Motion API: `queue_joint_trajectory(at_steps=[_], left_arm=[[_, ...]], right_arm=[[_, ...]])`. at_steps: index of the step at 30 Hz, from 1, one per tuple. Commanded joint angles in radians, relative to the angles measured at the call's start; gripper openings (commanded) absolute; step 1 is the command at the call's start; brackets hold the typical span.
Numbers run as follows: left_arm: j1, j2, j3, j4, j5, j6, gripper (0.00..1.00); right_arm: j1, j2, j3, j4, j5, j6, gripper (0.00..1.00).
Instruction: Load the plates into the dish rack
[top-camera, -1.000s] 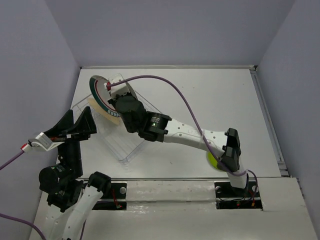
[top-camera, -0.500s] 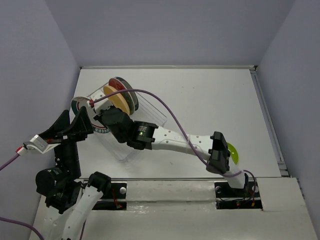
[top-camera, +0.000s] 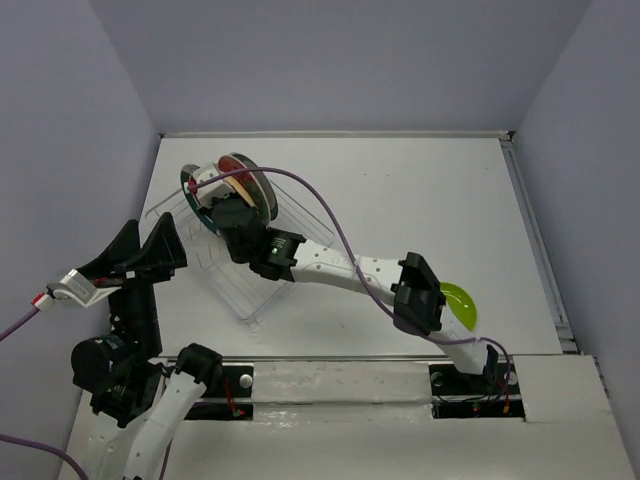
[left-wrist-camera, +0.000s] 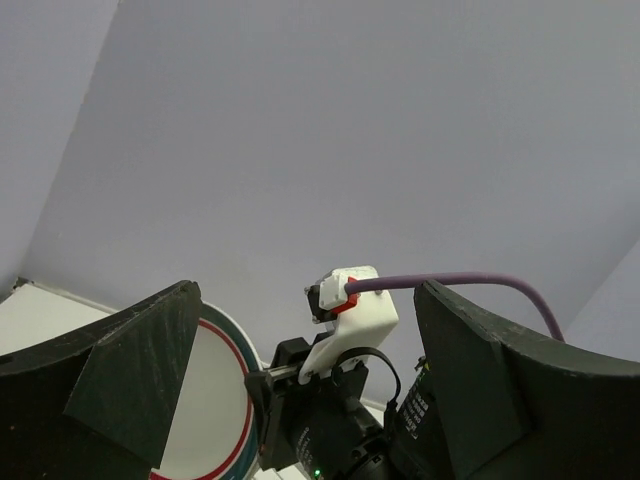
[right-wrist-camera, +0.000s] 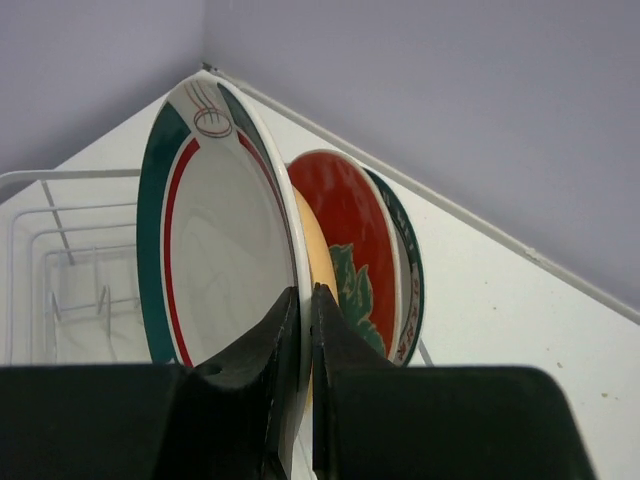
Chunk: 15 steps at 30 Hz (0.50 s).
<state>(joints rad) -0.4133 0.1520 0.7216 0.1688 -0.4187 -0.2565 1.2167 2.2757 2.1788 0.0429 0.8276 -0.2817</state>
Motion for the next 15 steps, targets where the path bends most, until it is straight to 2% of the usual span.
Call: queue_joint_trajectory(at_steps=[1,6,15], left_arm=[[-0.005,0.011,0.018,0.064,0.001,0.005,0.99],[-0.004,0.017,0.018,0.066,0.011,0.000,0.99],[0.002,0.014,0.012,0.067,0.023,-0.007,0.99]], right_arm=[[-0.031,-0.041,0.050,0.167,0.156,-0.168,0.07],[-0.020,-0.041,0.050,0.181,0.127,-0.195,0.07],[0.001,0.062,0.093,0.169,0.108,-0.254,0.07]])
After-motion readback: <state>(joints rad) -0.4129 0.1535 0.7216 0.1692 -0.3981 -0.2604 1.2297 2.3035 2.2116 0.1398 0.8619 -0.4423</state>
